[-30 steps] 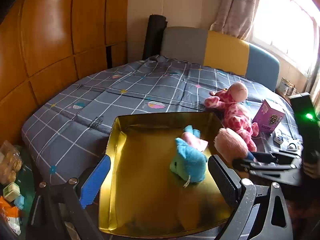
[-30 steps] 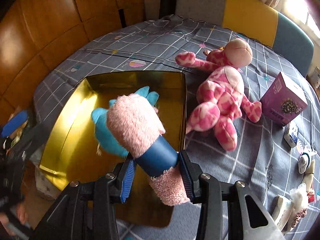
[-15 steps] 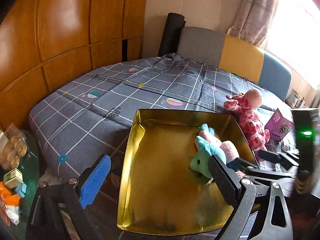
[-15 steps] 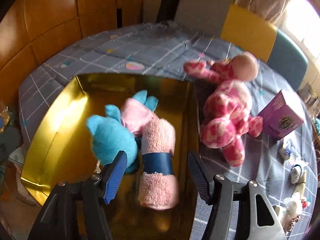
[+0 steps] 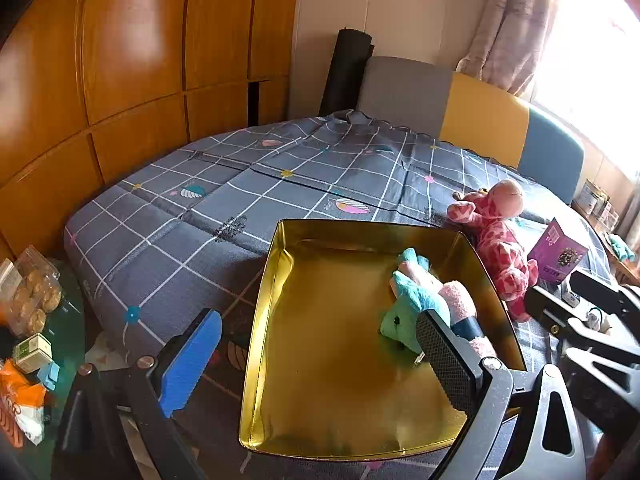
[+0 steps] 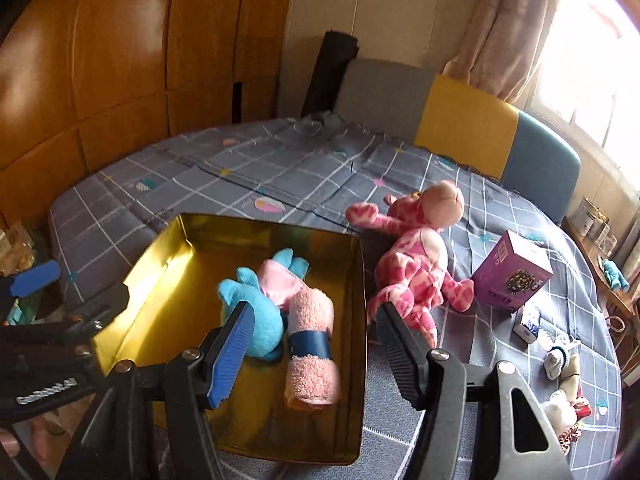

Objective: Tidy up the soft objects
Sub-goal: 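Release the elephant in the tray with the left gripper while the right gripper lowers the towel roll into it, then move both tools back toward the remaining items on the bed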

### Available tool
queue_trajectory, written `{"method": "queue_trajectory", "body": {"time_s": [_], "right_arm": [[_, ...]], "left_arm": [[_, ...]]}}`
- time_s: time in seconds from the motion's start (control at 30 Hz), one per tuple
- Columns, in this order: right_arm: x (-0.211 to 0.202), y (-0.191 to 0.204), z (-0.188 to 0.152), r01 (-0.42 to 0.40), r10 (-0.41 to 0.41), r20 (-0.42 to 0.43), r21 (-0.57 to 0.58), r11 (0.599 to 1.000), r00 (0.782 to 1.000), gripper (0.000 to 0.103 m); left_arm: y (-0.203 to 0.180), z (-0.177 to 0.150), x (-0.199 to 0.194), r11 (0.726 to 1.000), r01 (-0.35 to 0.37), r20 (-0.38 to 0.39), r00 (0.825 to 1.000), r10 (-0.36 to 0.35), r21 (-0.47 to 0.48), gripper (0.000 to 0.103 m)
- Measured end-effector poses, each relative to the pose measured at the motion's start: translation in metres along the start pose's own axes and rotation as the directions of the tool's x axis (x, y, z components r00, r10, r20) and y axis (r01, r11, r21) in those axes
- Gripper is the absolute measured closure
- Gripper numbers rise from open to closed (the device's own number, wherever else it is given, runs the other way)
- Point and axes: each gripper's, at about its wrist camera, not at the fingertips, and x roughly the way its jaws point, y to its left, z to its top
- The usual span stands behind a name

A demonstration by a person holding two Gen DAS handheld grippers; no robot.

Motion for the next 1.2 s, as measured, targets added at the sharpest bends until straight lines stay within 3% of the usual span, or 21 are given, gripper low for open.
{"method": "queue_trajectory", "body": {"time_s": [0.8, 1.0, 1.2], "right_arm": [[-0.034, -0.034, -0.010, 0.035, -0.039, 0.062, 0.069, 0.997, 0.997, 0.038], [-0.028, -0.080, -0.036, 0.106, -0.107, 0.001, 0.129, 0.986, 0.994, 0.038], [-0.031, -0.153, -0.076, 0.236, -0.219, -0.099, 0.220, 0.946, 0.971, 0.038]], "left_arm": [[-0.042, 0.000, -0.011, 0.993, 0.064, -0.009, 0.998, -0.064, 0.096, 0.005], [-0.079, 0.003, -0.015, 0.975, 0.105, 0.009, 0.994, -0.109, 0.195, 0.004], [-0.126, 0.000, -0.017, 0.939, 0.169, -0.001, 0.984, -0.177, 0.299, 0.004]]}}
